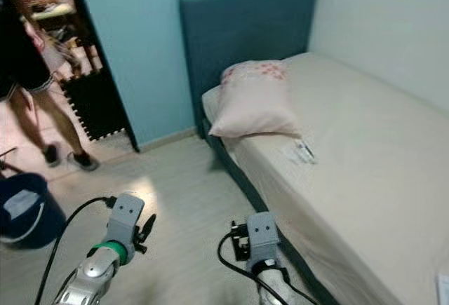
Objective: Clean up the room
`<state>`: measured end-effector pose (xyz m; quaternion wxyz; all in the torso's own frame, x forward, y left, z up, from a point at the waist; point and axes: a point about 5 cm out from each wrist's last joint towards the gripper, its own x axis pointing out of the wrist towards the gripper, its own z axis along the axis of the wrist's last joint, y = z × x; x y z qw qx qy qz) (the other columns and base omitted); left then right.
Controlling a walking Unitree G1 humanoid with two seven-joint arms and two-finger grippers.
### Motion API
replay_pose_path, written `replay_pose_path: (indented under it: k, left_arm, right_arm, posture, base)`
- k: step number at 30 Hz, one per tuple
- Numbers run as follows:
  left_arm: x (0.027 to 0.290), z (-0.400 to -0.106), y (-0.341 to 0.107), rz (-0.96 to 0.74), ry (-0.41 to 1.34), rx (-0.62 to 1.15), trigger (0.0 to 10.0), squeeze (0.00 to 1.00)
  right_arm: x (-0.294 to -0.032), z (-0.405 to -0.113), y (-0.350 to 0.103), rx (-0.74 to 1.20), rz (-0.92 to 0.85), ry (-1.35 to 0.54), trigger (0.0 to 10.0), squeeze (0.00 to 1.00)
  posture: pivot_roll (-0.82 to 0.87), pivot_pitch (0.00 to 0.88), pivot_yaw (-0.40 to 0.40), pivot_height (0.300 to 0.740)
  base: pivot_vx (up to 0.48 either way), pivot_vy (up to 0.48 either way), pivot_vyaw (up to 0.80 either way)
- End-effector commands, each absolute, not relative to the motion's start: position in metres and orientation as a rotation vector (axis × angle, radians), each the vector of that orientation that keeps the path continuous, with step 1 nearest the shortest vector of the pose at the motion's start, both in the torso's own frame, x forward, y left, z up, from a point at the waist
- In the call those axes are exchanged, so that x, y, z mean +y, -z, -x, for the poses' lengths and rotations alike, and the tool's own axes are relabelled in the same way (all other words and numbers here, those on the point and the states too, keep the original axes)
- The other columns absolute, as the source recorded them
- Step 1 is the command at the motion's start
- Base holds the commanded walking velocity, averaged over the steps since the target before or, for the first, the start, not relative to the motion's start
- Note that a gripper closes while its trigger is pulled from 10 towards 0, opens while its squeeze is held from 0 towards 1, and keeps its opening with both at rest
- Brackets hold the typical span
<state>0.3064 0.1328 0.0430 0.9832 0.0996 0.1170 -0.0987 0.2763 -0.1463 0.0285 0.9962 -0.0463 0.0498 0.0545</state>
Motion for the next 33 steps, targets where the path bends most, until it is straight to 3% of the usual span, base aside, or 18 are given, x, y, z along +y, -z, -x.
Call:
replay_pose_path:
  k: [1, 13, 33]
  left_arm:
    - [0.138, -0.305, -0.04, -0.215, 0.189, 0.249, 10.0, 0.0]
    - [0.14, -0.304, -0.041, -0.219, 0.179, 0.238, 10.0, 0.0]
    - [0.135, -0.307, -0.042, -0.226, 0.186, 0.225, 10.0, 0.0]
  right_arm:
    - [-0.145, -0.275, -0.026, 0.111, 0.081, -0.108, 10.0, 0.0]
    - [-0.144, -0.274, -0.026, 0.107, 0.077, -0.109, 10.0, 0.0]
    - [-0.148, -0.277, -0.036, 0.041, 0.078, -0.062, 10.0, 0.0]
  posture:
    - [-0.18, 0.0, 0.104, 0.735]
    - [-0.18, 0.0, 0.107, 0.735]
    - [-0.19, 0.0, 0.108, 0.735]
  base:
    - [0.0, 0.0, 0.77]
    - [0.0, 0.0, 0.78]
    - [0.451, 0.0, 0.06]
